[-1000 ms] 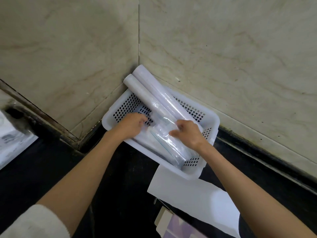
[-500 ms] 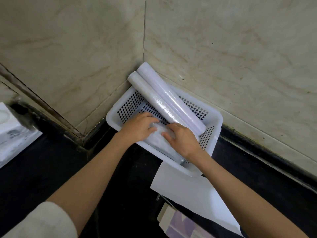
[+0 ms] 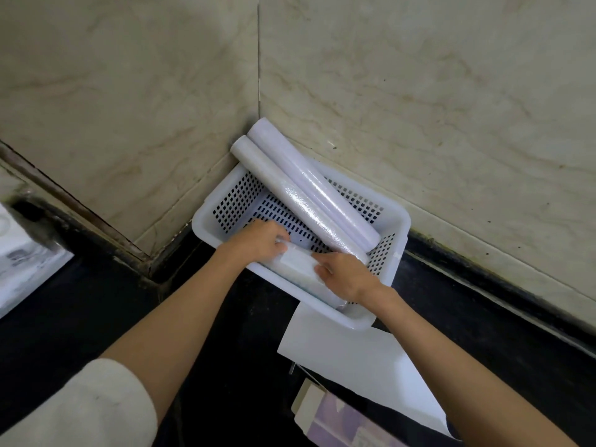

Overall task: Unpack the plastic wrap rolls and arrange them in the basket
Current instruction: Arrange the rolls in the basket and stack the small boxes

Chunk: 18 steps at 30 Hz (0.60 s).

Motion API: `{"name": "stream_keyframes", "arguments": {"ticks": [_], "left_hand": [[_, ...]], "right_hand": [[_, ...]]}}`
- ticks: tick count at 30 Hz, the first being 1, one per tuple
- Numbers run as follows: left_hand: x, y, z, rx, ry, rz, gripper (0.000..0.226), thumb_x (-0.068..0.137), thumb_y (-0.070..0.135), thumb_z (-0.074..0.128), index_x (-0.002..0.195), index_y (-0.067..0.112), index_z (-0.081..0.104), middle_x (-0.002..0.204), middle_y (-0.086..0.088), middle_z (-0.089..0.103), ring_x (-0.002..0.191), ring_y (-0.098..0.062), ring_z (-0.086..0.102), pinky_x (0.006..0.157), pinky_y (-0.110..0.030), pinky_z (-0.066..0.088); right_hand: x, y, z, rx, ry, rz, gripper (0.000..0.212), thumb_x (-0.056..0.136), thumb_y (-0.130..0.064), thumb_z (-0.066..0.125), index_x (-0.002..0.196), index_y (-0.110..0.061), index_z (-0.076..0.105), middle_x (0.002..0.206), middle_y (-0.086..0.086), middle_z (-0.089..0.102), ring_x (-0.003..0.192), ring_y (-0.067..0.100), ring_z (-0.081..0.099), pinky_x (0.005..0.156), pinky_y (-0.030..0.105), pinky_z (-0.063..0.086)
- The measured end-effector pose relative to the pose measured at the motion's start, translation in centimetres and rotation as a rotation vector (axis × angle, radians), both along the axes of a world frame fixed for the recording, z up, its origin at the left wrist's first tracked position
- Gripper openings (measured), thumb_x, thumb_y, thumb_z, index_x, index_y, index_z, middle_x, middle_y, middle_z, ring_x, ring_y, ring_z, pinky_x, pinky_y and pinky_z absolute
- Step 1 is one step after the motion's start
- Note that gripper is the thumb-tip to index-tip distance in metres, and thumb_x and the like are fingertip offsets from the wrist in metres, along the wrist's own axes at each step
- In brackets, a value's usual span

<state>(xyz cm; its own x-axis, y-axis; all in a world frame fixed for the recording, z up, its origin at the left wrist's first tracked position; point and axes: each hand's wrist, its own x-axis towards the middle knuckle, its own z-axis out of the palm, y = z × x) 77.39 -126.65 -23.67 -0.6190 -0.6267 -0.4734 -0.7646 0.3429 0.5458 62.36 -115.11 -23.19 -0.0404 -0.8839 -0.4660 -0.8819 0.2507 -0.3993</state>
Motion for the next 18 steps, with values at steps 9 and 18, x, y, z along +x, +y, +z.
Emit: {"name": "stream_keyframes", "arguments": {"ticks": [9, 18], "left_hand": [[1.0, 2.1, 1.9, -0.076, 0.105, 0.049, 0.046, 0.095, 0.023, 0.044, 0.139, 0.014, 0.034, 0.146, -0.01, 0.038, 0.13, -0.023, 0.038, 0.106, -0.034, 0.031], [4.9, 13.5, 4.9, -0.336, 0.45, 0.25, 0.036, 0.091, 0.013, 0.049, 0.128, 0.013, 0.048, 0.127, -0.009, 0.051, 0.119, -0.021, 0.047, 0.103, -0.028, 0.034]], "right_hand": [[-0.5, 1.9, 2.8, -0.105, -0.054, -0.133, 0.037, 0.096, -0.028, 0.042, 0.129, -0.015, 0.05, 0.127, 0.007, 0.058, 0.114, 0.027, 0.054, 0.097, 0.035, 0.043], [1.5, 13.4, 6.7, -0.466, -0.157, -0.307, 0.026, 0.093, -0.019, 0.049, 0.116, -0.013, 0.061, 0.119, 0.007, 0.062, 0.1, 0.022, 0.06, 0.087, 0.022, 0.042]]}}
